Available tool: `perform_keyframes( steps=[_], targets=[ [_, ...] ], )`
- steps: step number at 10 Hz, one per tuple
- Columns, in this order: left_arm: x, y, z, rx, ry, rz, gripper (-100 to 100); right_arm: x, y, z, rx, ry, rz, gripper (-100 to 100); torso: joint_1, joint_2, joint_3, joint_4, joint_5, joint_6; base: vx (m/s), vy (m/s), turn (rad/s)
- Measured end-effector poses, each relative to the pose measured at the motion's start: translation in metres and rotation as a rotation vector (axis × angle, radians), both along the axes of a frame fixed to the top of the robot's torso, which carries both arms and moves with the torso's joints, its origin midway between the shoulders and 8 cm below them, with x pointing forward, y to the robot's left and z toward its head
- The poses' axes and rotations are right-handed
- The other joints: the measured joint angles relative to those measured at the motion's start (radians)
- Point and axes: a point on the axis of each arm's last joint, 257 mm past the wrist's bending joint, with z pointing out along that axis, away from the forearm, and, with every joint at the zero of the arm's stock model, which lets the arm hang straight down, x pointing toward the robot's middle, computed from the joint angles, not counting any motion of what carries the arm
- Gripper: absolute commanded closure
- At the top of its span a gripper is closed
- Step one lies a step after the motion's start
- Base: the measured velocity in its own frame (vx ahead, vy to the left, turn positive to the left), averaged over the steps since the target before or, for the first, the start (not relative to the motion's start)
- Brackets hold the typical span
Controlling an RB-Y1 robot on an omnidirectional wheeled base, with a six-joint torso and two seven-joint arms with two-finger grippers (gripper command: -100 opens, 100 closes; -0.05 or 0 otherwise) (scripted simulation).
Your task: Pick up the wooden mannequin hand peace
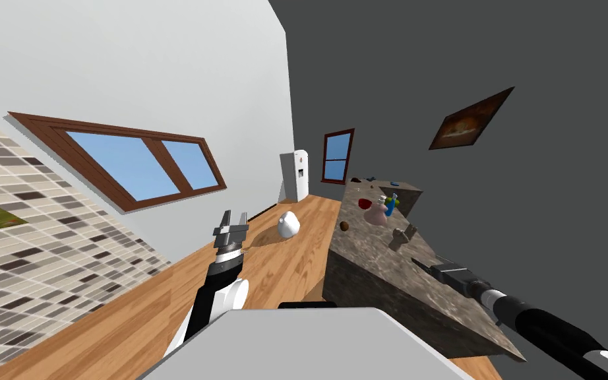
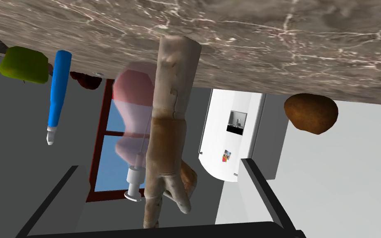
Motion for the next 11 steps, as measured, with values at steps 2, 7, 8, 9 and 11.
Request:
perform_keyframes(
  steps=[2,7,8,9,11],
  targets=[
    [0.0,0.0,0.0,0.0,0.0,0.0,0,0.002,-0.025,0.013,-0.088,0.019,-0.006,-100,0.0,-0.001,0.0,0.0,0.0,0.0,0.048,0.076,0.198],
    [0.0,0.0,0.0,0.0,0.0,0.0,0,0.01,-0.043,0.012,-0.123,0.038,-0.03,-100,-0.007,0.009,0.005,0.002,-0.002,0.001,-0.065,-0.007,0.073],
    [0.0,0.0,0.0,0.0,0.0,0.0,0,0.012,-0.048,0.006,-0.119,0.052,-0.042,-100,-0.007,0.012,0.007,0.003,-0.002,0.001,-0.121,-0.024,0.05],
    [0.0,0.0,0.0,0.0,0.0,0.0,0,0.018,-0.048,0.003,-0.115,0.054,-0.05,-100,-0.007,0.011,0.007,0.003,-0.002,0.002,-0.061,-0.014,-0.023],
    [0.0,0.0,0.0,0.0,0.0,0.0,0,0.029,-0.052,-0.002,-0.109,0.059,-0.06,-100,-0.007,0.01,0.006,0.002,-0.002,0.001,-0.112,-0.017,0.096]
  ],
)
